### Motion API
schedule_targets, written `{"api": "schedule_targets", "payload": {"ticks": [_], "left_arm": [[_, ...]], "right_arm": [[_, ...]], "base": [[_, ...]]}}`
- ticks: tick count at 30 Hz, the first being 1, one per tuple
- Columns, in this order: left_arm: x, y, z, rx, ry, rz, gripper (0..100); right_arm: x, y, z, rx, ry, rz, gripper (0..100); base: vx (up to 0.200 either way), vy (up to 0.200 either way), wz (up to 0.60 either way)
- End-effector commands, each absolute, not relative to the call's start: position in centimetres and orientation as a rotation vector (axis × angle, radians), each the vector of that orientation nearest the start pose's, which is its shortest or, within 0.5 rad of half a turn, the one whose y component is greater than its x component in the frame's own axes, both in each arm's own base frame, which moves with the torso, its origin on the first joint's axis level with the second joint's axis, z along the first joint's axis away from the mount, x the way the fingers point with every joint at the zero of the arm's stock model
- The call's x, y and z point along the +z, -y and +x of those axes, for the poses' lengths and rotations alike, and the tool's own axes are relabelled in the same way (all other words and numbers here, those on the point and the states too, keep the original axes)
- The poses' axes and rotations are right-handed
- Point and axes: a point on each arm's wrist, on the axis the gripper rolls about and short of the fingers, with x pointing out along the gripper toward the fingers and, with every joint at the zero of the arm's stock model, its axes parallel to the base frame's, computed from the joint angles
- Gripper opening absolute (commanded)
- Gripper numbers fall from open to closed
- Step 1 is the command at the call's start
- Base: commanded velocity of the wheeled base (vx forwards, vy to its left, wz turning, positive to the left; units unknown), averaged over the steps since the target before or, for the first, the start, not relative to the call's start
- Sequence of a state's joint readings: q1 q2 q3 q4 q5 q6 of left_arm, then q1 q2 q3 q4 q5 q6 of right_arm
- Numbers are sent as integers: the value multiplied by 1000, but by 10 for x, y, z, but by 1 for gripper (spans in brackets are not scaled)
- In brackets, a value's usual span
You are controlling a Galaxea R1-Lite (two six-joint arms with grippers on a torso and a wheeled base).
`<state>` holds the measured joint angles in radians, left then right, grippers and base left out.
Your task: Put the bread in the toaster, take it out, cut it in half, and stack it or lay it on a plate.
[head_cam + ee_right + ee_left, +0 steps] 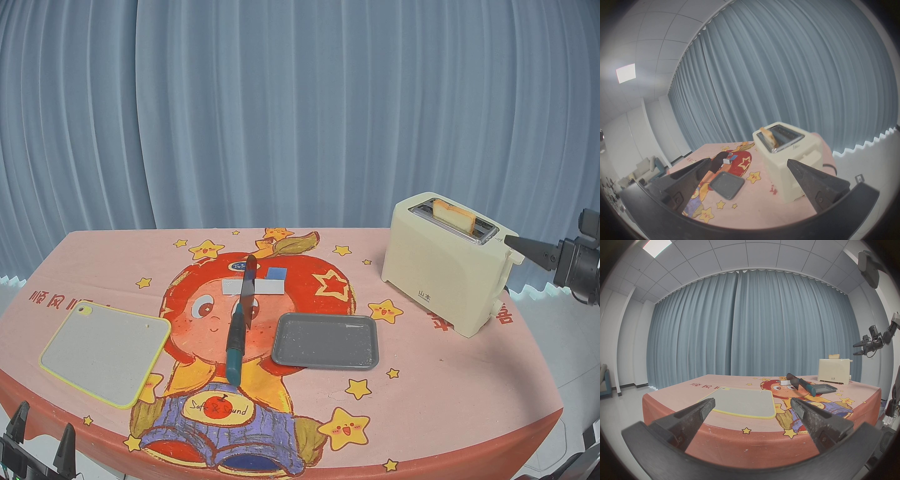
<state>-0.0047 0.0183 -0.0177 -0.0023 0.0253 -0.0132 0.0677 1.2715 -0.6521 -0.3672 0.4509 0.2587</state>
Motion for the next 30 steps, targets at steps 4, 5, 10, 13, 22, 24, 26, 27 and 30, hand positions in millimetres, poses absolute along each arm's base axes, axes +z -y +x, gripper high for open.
{"api": "schedule_targets", "payload": {"ticks": [4,5,10,13,22,24,26,27,30], "left_arm": [[76,-1,-21,22,-17,-14,100],[76,-1,-21,22,-17,-14,100],[76,-1,-21,22,-17,-14,100],[76,-1,-21,22,-17,-14,100],[76,-1,-21,22,-17,-14,100],[76,-1,-21,22,-18,-14,100],[76,-1,-21,22,-17,-14,100],[76,-1,-21,22,-17,-14,100],[76,-1,-21,22,-17,-14,100]], "right_arm": [[204,-28,176,506,-370,331,100],[203,-28,176,507,-373,331,100],[201,-30,178,513,-385,330,100],[198,-30,177,513,-397,330,100],[201,-31,176,517,-387,327,100],[201,-31,177,517,-387,329,100],[201,-31,177,519,-388,329,100],[201,-31,177,519,-388,329,100],[202,-31,177,519,-383,328,100]], "base": [[0,0,0],[0,0,0],[0,0,0],[0,0,0],[0,0,0],[0,0,0],[0,0,0],[0,0,0],[0,0,0]]}}
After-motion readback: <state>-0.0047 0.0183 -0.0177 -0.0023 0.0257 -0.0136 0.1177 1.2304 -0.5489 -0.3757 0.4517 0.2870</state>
